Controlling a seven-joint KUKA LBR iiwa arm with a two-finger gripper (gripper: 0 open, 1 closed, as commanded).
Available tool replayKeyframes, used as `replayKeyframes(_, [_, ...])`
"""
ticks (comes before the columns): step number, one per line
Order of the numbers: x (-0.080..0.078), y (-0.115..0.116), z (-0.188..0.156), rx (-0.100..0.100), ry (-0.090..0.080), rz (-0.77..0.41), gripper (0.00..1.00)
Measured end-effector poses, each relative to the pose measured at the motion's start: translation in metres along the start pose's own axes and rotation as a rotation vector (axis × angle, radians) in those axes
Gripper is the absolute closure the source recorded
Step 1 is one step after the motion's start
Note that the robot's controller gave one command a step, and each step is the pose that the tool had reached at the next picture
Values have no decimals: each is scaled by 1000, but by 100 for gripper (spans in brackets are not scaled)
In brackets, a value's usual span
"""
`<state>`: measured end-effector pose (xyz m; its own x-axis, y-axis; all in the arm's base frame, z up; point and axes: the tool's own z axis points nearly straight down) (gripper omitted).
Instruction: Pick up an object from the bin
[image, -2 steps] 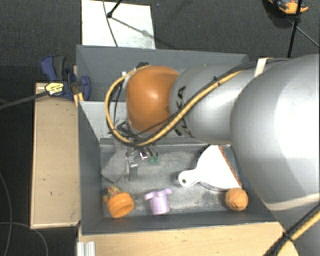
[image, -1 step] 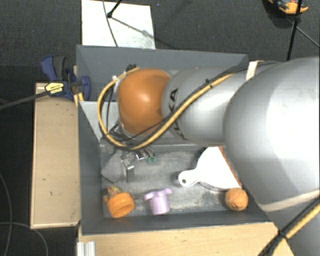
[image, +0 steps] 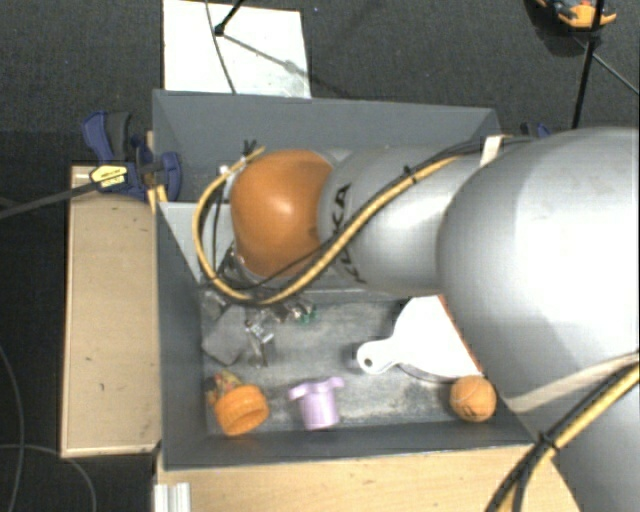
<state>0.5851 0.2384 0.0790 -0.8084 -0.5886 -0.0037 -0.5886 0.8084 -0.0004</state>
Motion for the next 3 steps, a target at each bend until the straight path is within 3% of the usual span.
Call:
replayKeyframes(1, [4, -2, 8, -1, 2, -35, 100])
replayKeyframes(3, [6, -1, 3, -2, 6, -35, 100])
